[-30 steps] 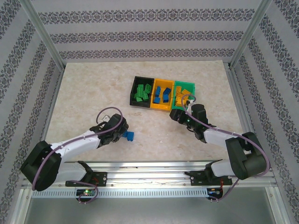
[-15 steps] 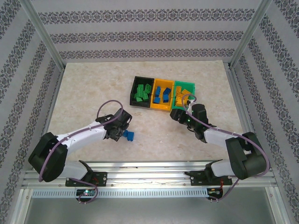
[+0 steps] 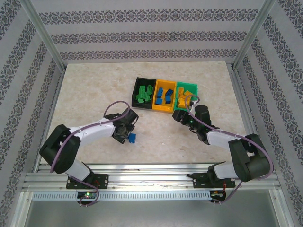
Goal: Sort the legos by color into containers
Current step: Pick up the lego from the middle-left of the table.
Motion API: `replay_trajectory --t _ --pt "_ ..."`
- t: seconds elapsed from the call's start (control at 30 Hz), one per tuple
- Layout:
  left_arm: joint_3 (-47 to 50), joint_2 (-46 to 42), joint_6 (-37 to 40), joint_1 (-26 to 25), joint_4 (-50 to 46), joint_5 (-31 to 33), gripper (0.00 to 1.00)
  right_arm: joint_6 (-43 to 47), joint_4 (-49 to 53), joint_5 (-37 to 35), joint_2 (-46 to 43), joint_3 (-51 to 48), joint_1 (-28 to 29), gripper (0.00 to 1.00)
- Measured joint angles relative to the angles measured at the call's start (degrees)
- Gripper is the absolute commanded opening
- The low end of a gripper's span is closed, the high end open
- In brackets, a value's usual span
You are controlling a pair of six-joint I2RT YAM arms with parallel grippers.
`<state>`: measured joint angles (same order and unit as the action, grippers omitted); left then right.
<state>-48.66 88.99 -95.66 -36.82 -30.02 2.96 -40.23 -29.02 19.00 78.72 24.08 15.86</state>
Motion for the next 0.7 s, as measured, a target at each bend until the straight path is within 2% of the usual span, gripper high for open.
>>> replay_trajectory --t 0.13,0.23,0.3,0.43,0.57,0.7 --pt "0.0 0.8 -0.7 0.0 0.0 -0.4 0.56 0.0 0.0 0.0 0.0 0.0 0.0 0.61" --pt "0.3 0.8 -1.1 0.0 0.2 -0.4 0.45 0.0 0.0 0.0 0.0 0.0 0.0 0.61" --pt "0.7 0.6 -1.4 0.0 0.5 0.0 0.43 0.0 0.0 0.0 0.0 0.0 0.0 0.61" --pt "2.0 -1.5 -1.5 0.0 0.9 1.4 0.31 0.0 0.0 0.0 0.0 0.0 0.0 0.61" --pt "2.2 -3.8 -0.2 -0.1 1.2 3.6 0.3 0.0 0.0 0.0 0.0 0.0 0.0 0.61" --pt "0.8 -3.8 5.6 -0.2 3.5 4.3 0.3 0.0 0.0 0.0 0.0 0.0 0.0 0.61"
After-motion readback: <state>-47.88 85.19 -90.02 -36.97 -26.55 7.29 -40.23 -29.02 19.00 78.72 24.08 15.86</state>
